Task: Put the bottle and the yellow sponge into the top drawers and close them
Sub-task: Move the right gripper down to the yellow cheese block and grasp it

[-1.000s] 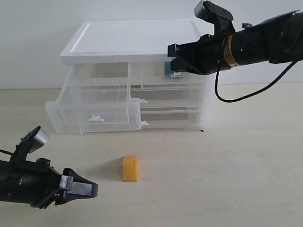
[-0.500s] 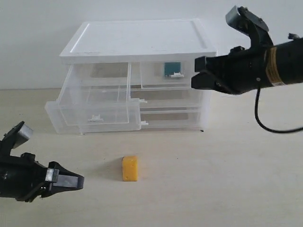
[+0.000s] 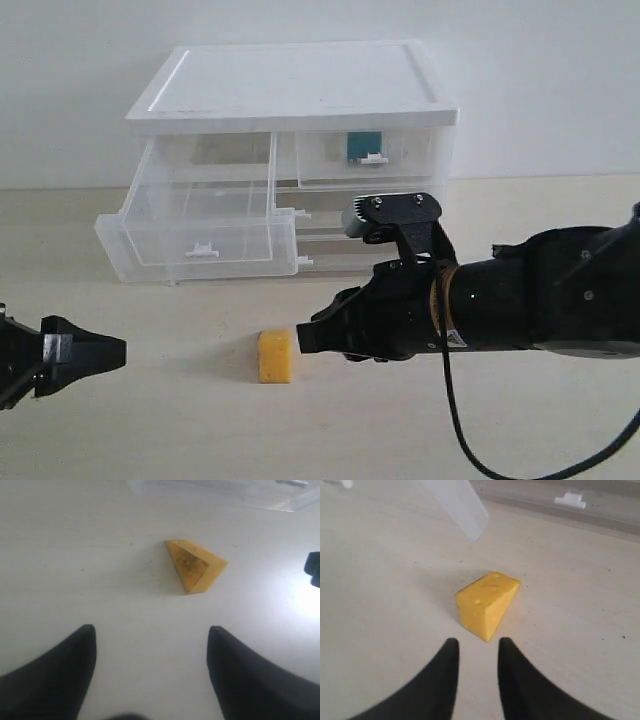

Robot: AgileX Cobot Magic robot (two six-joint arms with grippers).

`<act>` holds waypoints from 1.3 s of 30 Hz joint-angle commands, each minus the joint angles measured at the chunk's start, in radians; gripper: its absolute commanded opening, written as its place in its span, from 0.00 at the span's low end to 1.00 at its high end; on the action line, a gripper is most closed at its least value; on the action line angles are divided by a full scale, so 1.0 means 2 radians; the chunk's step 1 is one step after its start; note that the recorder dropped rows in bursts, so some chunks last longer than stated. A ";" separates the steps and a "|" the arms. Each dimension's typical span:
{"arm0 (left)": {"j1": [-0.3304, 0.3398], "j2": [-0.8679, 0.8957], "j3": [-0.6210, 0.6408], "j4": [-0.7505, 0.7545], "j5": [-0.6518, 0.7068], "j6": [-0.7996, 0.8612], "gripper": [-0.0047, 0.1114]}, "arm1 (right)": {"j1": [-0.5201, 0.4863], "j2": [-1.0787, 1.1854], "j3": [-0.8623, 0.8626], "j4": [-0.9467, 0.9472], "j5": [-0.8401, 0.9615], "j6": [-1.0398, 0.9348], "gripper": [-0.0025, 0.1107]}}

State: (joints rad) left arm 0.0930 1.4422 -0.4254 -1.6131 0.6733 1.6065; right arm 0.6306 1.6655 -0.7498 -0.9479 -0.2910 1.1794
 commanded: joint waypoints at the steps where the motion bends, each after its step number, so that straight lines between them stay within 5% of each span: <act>1: 0.002 -0.014 0.009 -0.010 -0.068 -0.014 0.55 | 0.004 0.029 -0.018 0.025 -0.002 -0.009 0.51; 21: 0.001 -0.015 0.009 -0.010 -0.062 -0.018 0.55 | 0.020 0.150 -0.079 0.065 -0.068 -0.006 0.52; 39: 0.001 -0.015 0.009 -0.010 -0.050 -0.018 0.55 | 0.045 0.161 -0.135 0.078 0.021 -0.018 0.52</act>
State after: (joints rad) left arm 0.0930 1.4191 -0.4131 -1.6242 0.5463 1.5747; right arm 0.7189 1.9747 -1.0039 -0.8017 -0.2514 1.1506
